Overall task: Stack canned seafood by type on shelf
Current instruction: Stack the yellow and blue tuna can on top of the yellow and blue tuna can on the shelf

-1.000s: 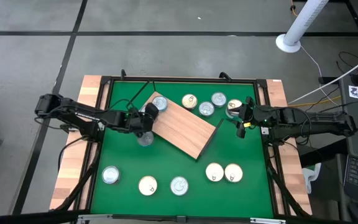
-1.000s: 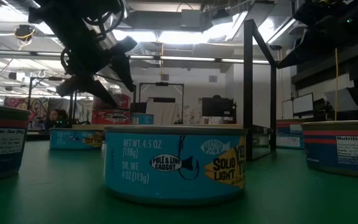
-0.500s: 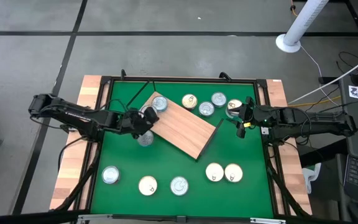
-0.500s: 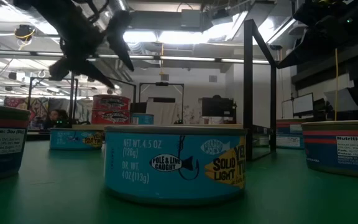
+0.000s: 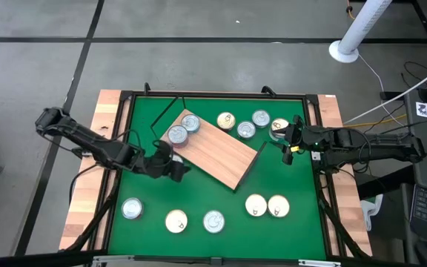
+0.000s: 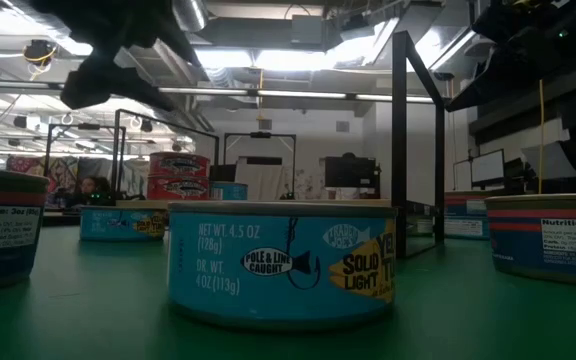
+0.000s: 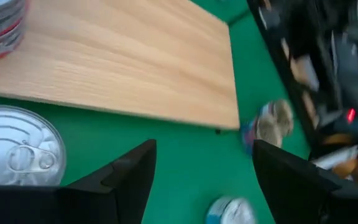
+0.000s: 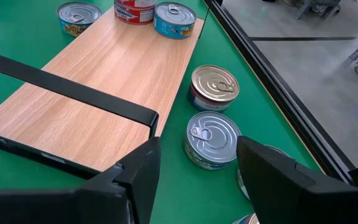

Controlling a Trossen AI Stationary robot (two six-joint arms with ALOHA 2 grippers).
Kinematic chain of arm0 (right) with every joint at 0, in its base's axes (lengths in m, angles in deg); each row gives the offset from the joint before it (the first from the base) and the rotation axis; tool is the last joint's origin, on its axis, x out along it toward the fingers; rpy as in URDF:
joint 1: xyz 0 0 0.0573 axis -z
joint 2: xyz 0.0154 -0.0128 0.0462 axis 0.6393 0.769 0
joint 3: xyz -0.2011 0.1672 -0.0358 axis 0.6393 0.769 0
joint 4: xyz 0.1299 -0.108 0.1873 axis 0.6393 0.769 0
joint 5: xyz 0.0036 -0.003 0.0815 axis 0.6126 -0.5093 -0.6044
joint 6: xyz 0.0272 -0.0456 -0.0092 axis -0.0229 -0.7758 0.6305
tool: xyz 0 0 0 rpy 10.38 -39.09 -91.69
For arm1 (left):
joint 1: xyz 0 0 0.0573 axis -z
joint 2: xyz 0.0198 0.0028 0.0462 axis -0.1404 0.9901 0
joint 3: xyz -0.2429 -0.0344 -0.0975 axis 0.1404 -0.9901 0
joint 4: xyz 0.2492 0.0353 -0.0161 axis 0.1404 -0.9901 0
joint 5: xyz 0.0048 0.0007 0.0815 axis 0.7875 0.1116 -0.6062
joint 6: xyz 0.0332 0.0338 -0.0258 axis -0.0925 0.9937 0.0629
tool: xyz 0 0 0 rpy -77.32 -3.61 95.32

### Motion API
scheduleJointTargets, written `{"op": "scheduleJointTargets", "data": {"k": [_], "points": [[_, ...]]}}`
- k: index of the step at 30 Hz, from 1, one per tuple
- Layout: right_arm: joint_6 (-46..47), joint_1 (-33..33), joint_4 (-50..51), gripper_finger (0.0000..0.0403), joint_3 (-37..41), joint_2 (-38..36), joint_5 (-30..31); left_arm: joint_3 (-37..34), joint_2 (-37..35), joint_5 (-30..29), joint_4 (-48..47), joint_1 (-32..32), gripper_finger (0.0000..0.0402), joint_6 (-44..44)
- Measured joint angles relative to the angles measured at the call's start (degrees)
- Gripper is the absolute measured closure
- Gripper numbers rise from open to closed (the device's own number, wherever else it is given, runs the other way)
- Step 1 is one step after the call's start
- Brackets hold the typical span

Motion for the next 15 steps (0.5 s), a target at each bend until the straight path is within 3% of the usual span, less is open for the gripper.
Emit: {"op": "scheduleJointTargets", "data": {"k": [6,15], "points": [[0.0,0.0,0.0,0.0191,0.0,0.0,0.0,0.0,1.1,0.1,1.1,1.5,0.0143,9.0],[0.0,0.0,-0.1,0.0191,0.0,0.0,0.0,0.5,8.3,5.9,3.2,1.5,0.0143,23.2]]}}
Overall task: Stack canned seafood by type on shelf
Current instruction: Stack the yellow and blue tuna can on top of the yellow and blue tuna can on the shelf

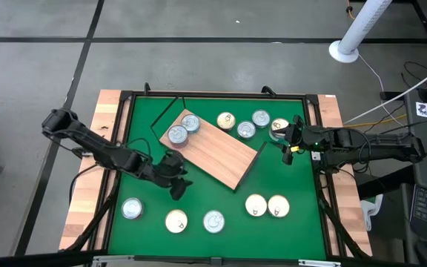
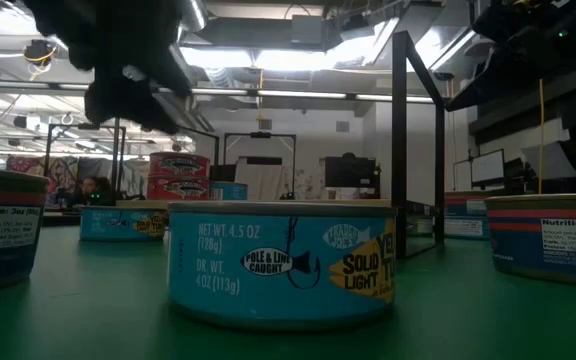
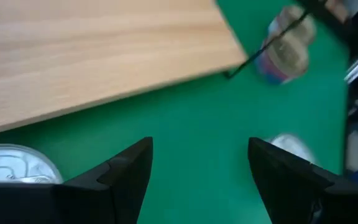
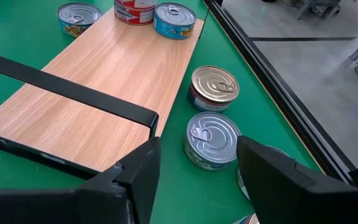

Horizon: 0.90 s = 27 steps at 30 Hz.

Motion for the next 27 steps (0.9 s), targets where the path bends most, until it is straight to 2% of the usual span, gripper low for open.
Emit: {"op": "scheduleJointTargets", "data": {"k": [13,24,27], "points": [[0.0,0.0,0.0,0.0191,0.0,0.0,0.0,0.1,1.6,-0.1,-19.8,-0.3,0.0143,1.1],[0.0,0.0,0.0,0.0191,0.0,0.0,0.0,0.1,6.8,-0.3,-18.9,-0.3,0.0143,17.9],[0.0,0.0,0.0,0.0191,0.0,0.0,0.0,0.1,8.8,-0.3,-18.3,-0.3,0.0143,19.6]]}}
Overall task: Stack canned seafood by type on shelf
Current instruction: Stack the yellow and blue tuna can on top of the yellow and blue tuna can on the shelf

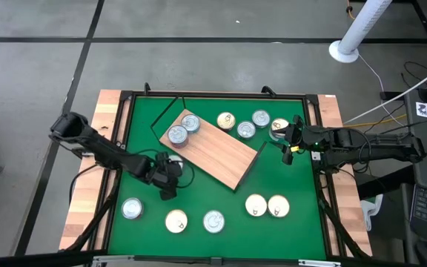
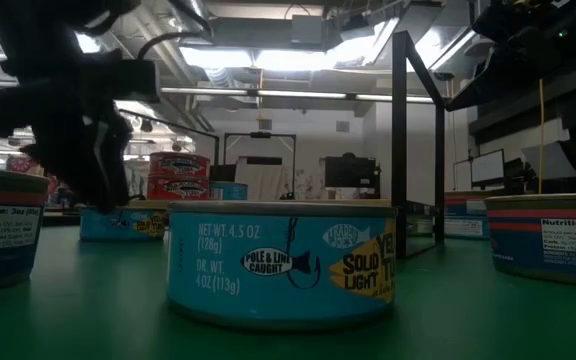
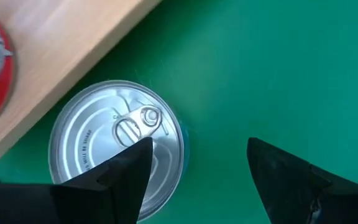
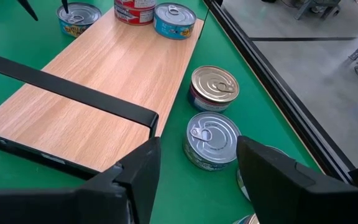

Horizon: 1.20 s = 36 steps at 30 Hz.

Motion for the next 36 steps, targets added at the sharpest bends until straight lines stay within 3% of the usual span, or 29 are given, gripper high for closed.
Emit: {"op": "scheduleJointTargets", "data": {"k": [8,23,36], "points": [[0.0,0.0,0.0,0.0191,0.0,0.0,0.0,0.3,3.5,-1.6,0.6,0.0,0.0152,1.2],[0.0,0.0,0.0,0.0191,0.0,0.0,0.0,0.1,3.6,-4.2,0.0,0.0,0.0277,5.1],[0.0,0.0,0.0,0.0191,0.0,0.0,0.0,0.1,3.6,-3.9,0.2,0.0,0.0338,6.1]]}}
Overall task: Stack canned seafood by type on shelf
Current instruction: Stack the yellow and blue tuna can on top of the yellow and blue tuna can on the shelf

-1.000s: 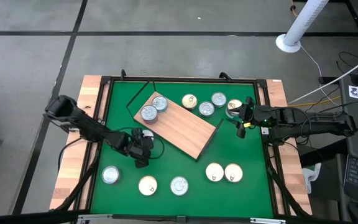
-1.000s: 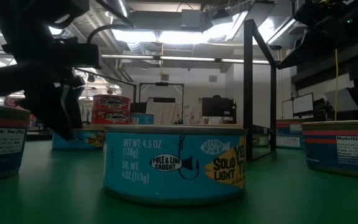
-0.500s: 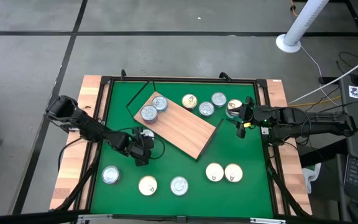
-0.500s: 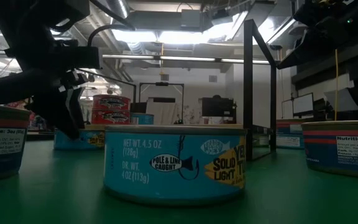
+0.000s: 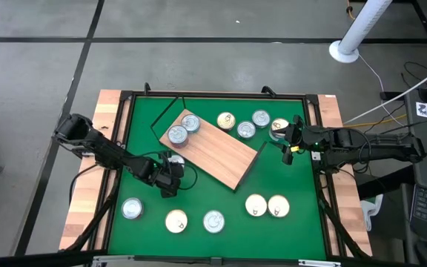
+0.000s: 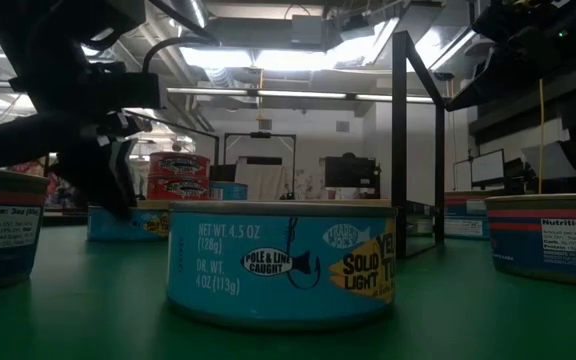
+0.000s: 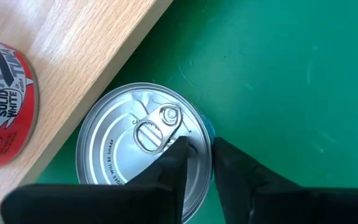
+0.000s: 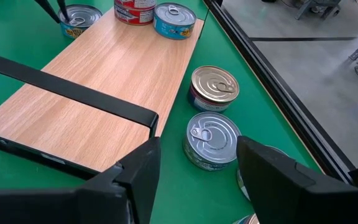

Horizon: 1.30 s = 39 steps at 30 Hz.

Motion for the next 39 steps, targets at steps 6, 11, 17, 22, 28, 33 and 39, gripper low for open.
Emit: {"op": "scheduleJointTargets", "data": {"k": [6,11,17,22,28,33,39], "points": [[0.0,0.0,0.0,0.0191,0.0,0.0,0.0,0.0,0.0,0.3,0.1,0.1,0.0366,0.0],[0.0,0.0,0.0,0.0191,0.0,0.0,0.0,0.3,0.0,0.5,0.1,0.1,0.0395,0.0],[0.0,0.0,0.0,0.0191,0.0,0.0,0.0,1.9,0.2,1.4,-0.3,0.1,0.0401,0.0],[0.0,0.0,0.0,0.0191,0.0,0.0,0.0,3.1,0.3,2.3,-0.4,0.1,0.0401,-0.6],[0.0,0.0,0.0,0.0191,0.0,0.0,0.0,5.1,0.3,1.8,-0.2,0.1,0.0401,-1.4],[0.0,0.0,0.0,0.0191,0.0,0.0,0.0,6.4,0.3,1.4,-0.1,0.1,0.0401,-3.9],[0.0,0.0,0.0,0.0191,0.0,0.0,0.0,8.1,0.2,1.1,-0.1,0.1,0.0401,-6.4]]}}
